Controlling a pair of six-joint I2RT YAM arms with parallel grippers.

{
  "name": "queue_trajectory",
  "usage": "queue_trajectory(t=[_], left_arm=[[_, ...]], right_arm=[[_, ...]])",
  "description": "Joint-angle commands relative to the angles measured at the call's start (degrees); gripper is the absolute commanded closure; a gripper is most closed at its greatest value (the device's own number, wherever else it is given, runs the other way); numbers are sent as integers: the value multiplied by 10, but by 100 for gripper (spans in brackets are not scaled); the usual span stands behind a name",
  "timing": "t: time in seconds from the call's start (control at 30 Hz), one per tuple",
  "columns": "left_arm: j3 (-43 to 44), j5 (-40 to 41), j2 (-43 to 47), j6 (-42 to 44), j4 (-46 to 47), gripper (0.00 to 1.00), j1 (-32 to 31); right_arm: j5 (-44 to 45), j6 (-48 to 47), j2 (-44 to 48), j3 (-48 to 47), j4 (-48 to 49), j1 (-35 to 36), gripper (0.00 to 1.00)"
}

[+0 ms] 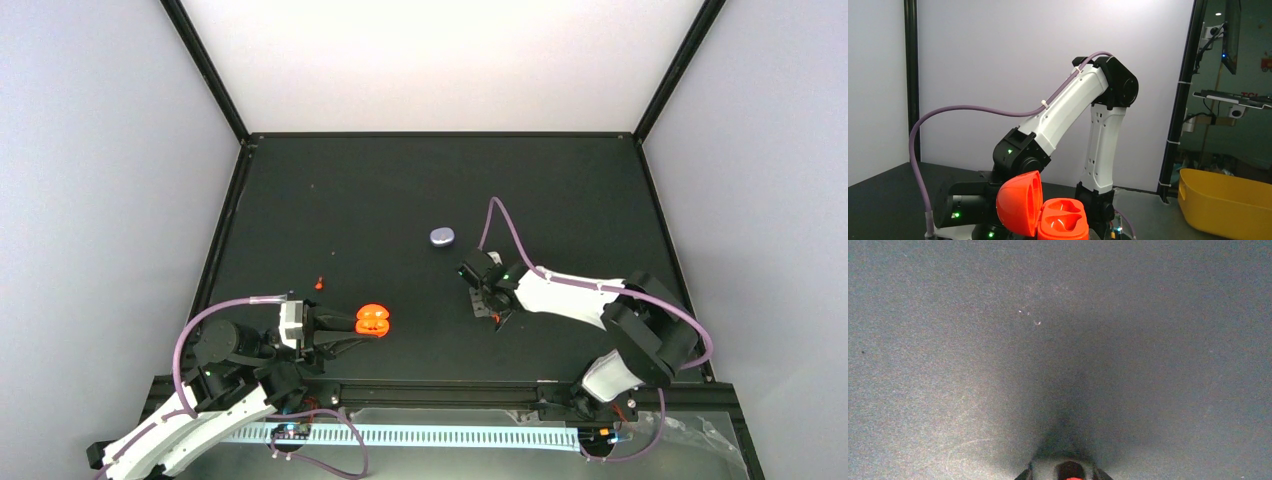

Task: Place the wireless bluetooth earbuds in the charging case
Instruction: Pick up the earbud from the center of the board.

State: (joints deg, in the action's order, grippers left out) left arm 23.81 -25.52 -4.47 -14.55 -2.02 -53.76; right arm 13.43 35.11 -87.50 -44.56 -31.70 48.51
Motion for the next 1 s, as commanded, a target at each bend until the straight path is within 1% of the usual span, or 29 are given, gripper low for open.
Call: queue_trajectory(t=[0.0, 0.23, 0.67, 0.97], left_arm=[[1, 7, 3, 8, -3, 98, -4], [0, 7, 3, 7, -1, 98, -4], [0, 6, 2, 7, -1, 99, -4], [0, 6, -3, 8, 2, 99, -4]], right_arm=[[14, 11, 4, 22, -43, 2, 68], [18, 12, 31, 36, -53, 2, 68], [3, 2, -3, 25, -25, 2, 68], [-5, -4, -6, 25, -19, 3, 76]])
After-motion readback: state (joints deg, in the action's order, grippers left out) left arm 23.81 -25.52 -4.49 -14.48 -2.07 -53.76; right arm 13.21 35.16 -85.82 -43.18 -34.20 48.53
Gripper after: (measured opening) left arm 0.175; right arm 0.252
